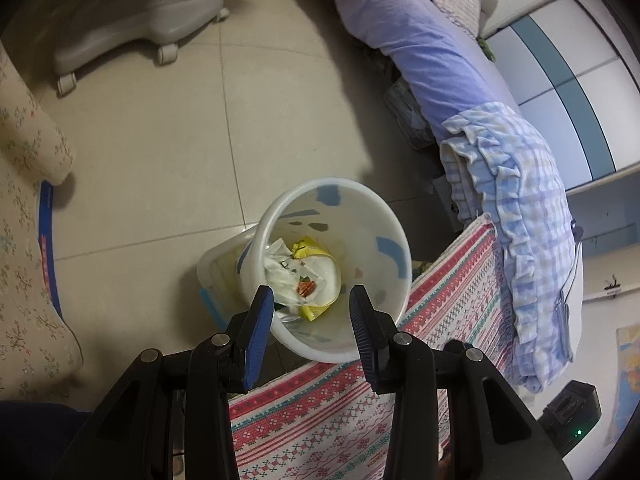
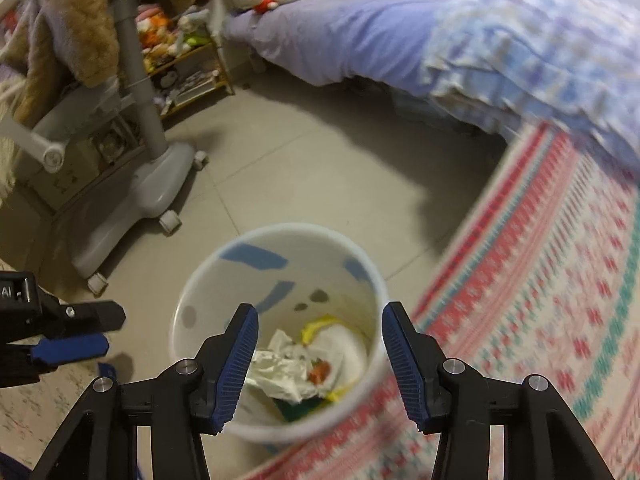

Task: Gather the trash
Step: 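Return both tools to the mat and grasp the yellow wrapper with the left tool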

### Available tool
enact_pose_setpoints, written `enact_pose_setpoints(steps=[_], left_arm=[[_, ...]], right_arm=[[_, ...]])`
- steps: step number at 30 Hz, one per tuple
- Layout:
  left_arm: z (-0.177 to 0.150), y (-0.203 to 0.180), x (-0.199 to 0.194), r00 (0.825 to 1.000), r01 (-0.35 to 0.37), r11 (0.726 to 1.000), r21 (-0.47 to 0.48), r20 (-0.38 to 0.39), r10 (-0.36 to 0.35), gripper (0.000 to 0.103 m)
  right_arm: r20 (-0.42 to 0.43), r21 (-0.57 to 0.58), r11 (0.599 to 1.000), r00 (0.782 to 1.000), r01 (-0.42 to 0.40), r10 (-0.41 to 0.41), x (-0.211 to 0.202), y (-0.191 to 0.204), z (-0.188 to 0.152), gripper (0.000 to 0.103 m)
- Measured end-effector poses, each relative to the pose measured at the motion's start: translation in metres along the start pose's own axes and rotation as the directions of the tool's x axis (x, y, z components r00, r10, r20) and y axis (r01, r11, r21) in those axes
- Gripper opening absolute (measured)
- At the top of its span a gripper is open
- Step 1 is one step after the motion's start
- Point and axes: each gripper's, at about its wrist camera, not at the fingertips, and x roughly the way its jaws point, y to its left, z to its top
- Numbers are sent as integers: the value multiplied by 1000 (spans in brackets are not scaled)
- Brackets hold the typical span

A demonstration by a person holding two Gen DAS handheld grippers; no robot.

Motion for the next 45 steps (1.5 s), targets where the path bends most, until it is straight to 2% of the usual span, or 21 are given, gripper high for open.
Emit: enact_pose_setpoints(steps=[3,6,10,15,18,20,22,25,27,29,31,34,36,38,40,41,43,45], left_arm=[[-12,-15,-9,1000,6,999,41,16,-6,42],[-31,-36,-26,998,15,992,123,58,-23,42],[-65,-68,-49,994,69,967,245,61,-87,42],[-121,-105,-84,981,182,913,364,0,-196,42],[-156,-129,-106,970,227,870,438,-21,-242,52],[-180,-147,-116,962,262,843,469,-54,-269,53],[-205,-168,-120,958,280,808,518,-96,-270,53],[-233,-193,-118,959,281,773,568,-129,-253,53],[-250,-215,-107,966,254,748,613,-133,-220,55],[-264,-236,-87,968,251,729,637,-182,-174,55],[-271,-251,-68,971,233,719,655,-201,-132,55],[-280,-277,-34,957,262,679,686,-275,-91,55],[-282,-294,-15,956,256,664,702,-286,-66,55],[-282,-314,10,948,260,623,738,-318,-18,56],[-278,-326,33,946,242,610,754,-323,25,57],[-274,-330,46,951,218,613,760,-306,41,57],[-268,-335,68,958,187,616,765,-280,57,65],[-263,-337,94,955,187,617,764,-288,67,65]], right_arm=[[9,27,999,1000,30,-30,-20,-14,-7,57],[30,41,998,999,38,-39,-52,-27,-12,57],[67,55,995,994,78,-81,-110,-50,-21,57],[120,104,984,980,144,-157,-179,-93,-33,62],[163,137,971,962,196,-218,-222,-126,-41,63],[194,203,953,944,226,-265,-254,-157,-49,64],[223,264,937,931,227,-289,-278,-184,-59,69],[254,342,904,901,257,-352,-305,-219,-73,69],[253,392,886,897,247,-362,-315,-238,-80,69],[244,445,868,903,220,-354,-319,-262,-89,69],[211,476,841,894,258,-394,-321,-280,-98,69],[166,501,821,900,275,-403,-318,-301,-105,69],[149,522,810,907,266,-394,-317,-314,-110,69],[124,571,785,919,242,-373,-314,-330,-115,69],[94,593,769,928,238,-360,-311,-342,-120,69],[80,608,756,929,242,-362,-309,-347,-122,69],[51,634,731,930,252,-364,-306,-353,-127,69],[25,652,718,940,243,-341,-300,-359,-131,69]])
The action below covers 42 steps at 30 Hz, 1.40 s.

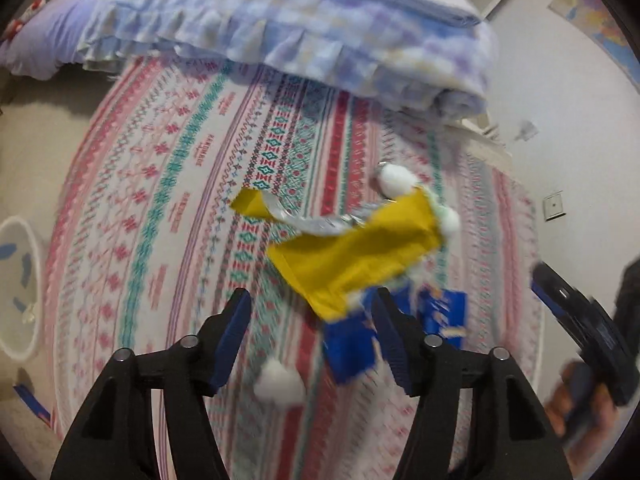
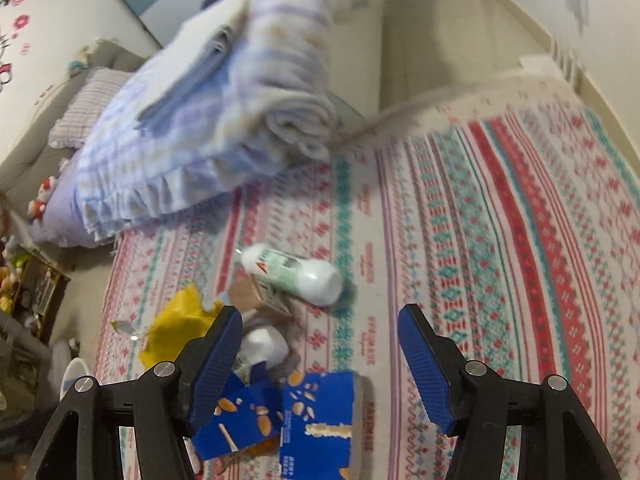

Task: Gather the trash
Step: 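Return both tools to the mat and grasp the yellow wrapper with the left tool, then grasp the blue cracker box with the right tool while the left tool holds the yellow wrapper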

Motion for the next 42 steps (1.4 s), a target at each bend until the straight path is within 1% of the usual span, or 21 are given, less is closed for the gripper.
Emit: enact_pose_setpoints(steps=[1,2,3,6,9,11,12,13,14,15,17,18,19,21,23,27,29,32,36,39,42], left_arm=[[4,6,9,1000,13,1000,-19,-3,-14,65],[7,12,20,999,44,998,-51,-5,-44,65],[10,19,29,997,80,992,-94,-14,-81,65],[17,29,48,988,147,976,-158,-20,-152,65],[18,35,56,983,181,964,-192,3,-184,65],[17,38,56,974,227,947,-229,49,-221,65],[16,39,56,970,243,940,-240,59,-235,61],[15,38,57,965,262,932,-250,67,-253,44],[14,37,56,957,289,923,-252,77,-279,41],[13,36,55,954,301,921,-249,89,-287,37],[13,30,43,958,278,937,-212,137,-253,32],[13,29,37,953,285,937,-202,161,-255,29],[13,30,31,950,291,935,-200,179,-257,27],[11,33,18,947,296,932,-208,195,-257,25],[7,37,8,940,309,927,-211,213,-265,20],[-3,44,-11,938,306,930,-205,231,-258,19],[-10,45,-21,939,291,938,-186,241,-244,19],[-19,49,-35,950,254,953,-167,229,-213,19],[-34,58,-46,962,238,954,-183,182,-205,19],[-49,70,-57,972,203,961,-187,158,-174,19],[-58,82,-61,974,203,958,-201,138,-178,19]], right_arm=[[-23,8,1000,1000,5,-5,4,-1,-1,69],[-36,8,1000,999,13,-13,6,-2,-3,69],[-44,5,1000,999,17,-17,8,-1,-4,69],[-49,-11,1000,999,12,-13,11,4,-6,69],[-63,-22,1000,998,10,-12,16,7,-7,69],[-72,-22,1000,997,11,-12,19,7,-8,69],[-74,-18,1000,997,8,-9,20,7,-8,69],[-75,-17,1000,997,4,-6,21,6,-8,69],[-78,-18,1000,997,1,-2,21,6,-8,69],[-81,-17,1000,997,1,-2,22,7,-8,69],[-90,-19,1000,996,0,-2,24,7,-10,69],[-93,-19,1000,996,0,-2,25,7,-10,69],[-94,-18,1000,996,1,-3,25,7,-11,69],[-102,-15,1000,995,3,-5,27,5,-12,69],[-122,-14,1000,992,17,-19,31,3,-14,69],[-179,-20,999,983,41,-44,44,1,-21,69],[-208,-30,999,977,39,-44,50,4,-25,69],[-261,-81,995,962,56,-76,62,12,-35,69],[-320,-148,987,941,68,-113,77,24,-49,69],[-349,-204,976,925,81,-150,87,35,-59,69],[-372,-247,962,906,113,-202,98,41,-67,69]])
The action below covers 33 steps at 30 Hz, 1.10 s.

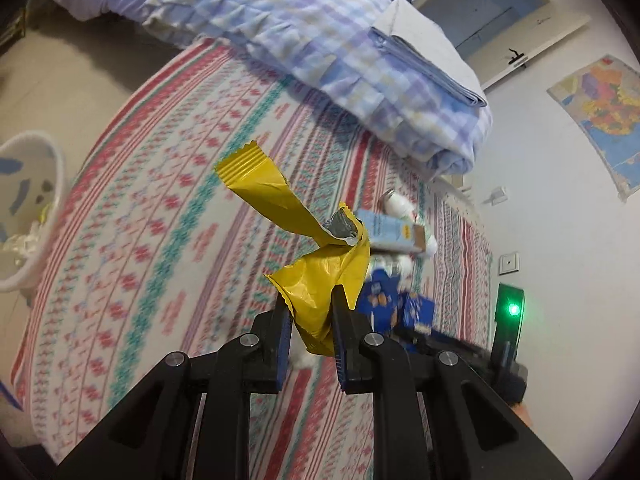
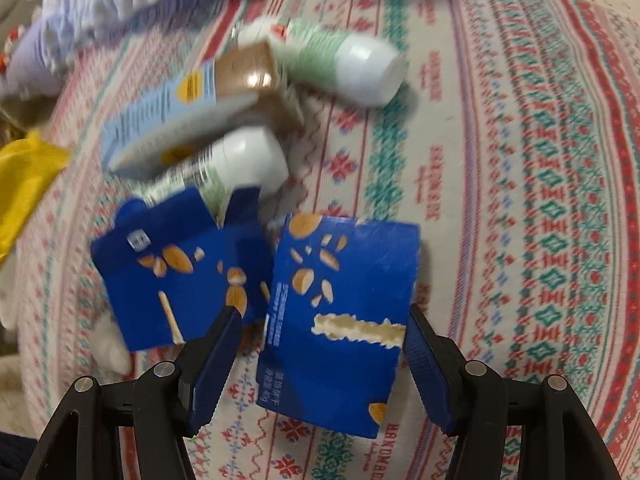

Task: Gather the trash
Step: 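Grasp the blue cracker box with the right tool while the left tool holds the yellow wrapper, then carry wrapper and blue box to the wastebasket and open both tools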

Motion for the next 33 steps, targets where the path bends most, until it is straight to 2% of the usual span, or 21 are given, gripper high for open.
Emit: enact_pose_setpoints(steps=[2,4,10,14,18,22,26,33], left_arm=[[-3,12,-6,1000,-9,1000,-17,-9,9,19],[-4,22,-10,1000,-7,999,-36,-10,7,19],[4,48,-19,1000,2,996,-89,7,-1,19],[10,62,-27,1000,10,993,-121,25,-7,19],[13,74,-32,1000,16,989,-149,29,-12,19],[15,88,-39,999,13,984,-178,37,-6,19],[18,110,-48,999,10,972,-234,50,2,19],[25,161,-66,996,-5,937,-350,80,36,19]], right_arm=[[22,-31,999,1000,22,-21,-1,7,0,61],[65,-54,999,998,10,-6,-10,13,-1,60],[176,-17,1000,984,14,-10,-35,6,-3,60],[247,19,1000,969,12,-16,-53,0,1,60],[327,2,1000,945,-3,2,-71,8,-2,60],[365,-16,1000,931,-8,13,-74,26,-4,60],[408,-95,995,911,-26,63,-80,53,-11,60],[382,-179,980,912,-87,151,-64,98,-16,60]])
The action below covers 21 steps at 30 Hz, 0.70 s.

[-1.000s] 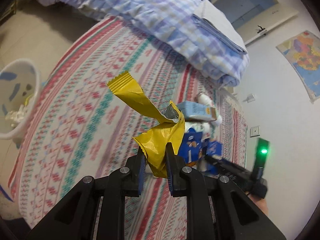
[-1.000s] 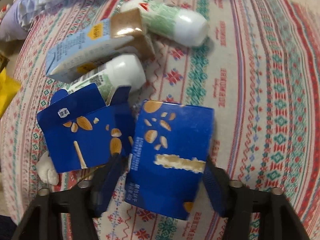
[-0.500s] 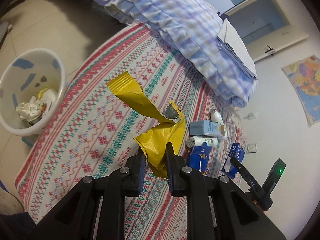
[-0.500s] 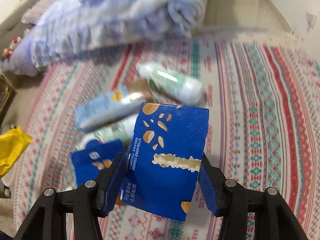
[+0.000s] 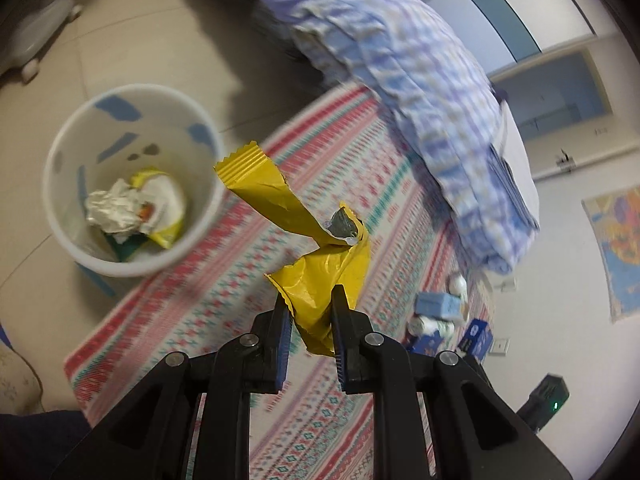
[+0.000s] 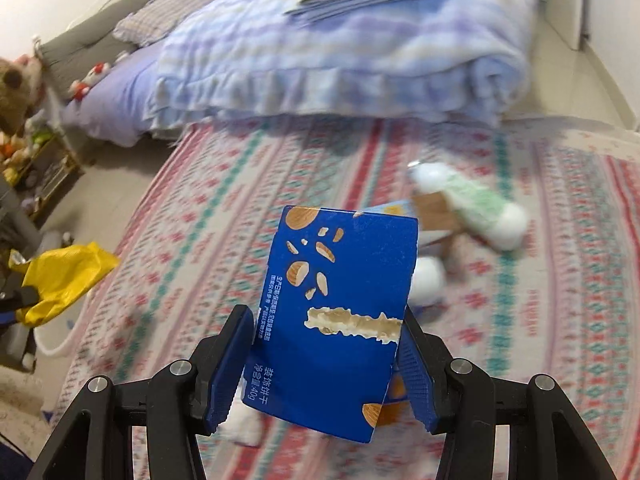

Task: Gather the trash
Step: 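Carry wrapper and blue box to the wastebasket and open both tools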

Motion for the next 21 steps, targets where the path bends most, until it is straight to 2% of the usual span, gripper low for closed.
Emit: enact_pose_setpoints(steps=[7,15,19,21], left_arm=[[25,48,-15,999,-6,993,-115,32,10,19],[48,114,-38,998,7,954,-298,69,14,19],[54,132,-40,995,-32,943,-332,79,62,19],[56,141,-38,996,-34,933,-357,67,62,19]], right_arm=[[20,-57,994,995,-94,95,9,51,2,60],[-26,-109,973,979,-206,204,39,116,0,60],[-60,-118,958,964,-263,257,57,149,-1,61],[-70,-127,949,957,-289,282,67,169,-1,61]])
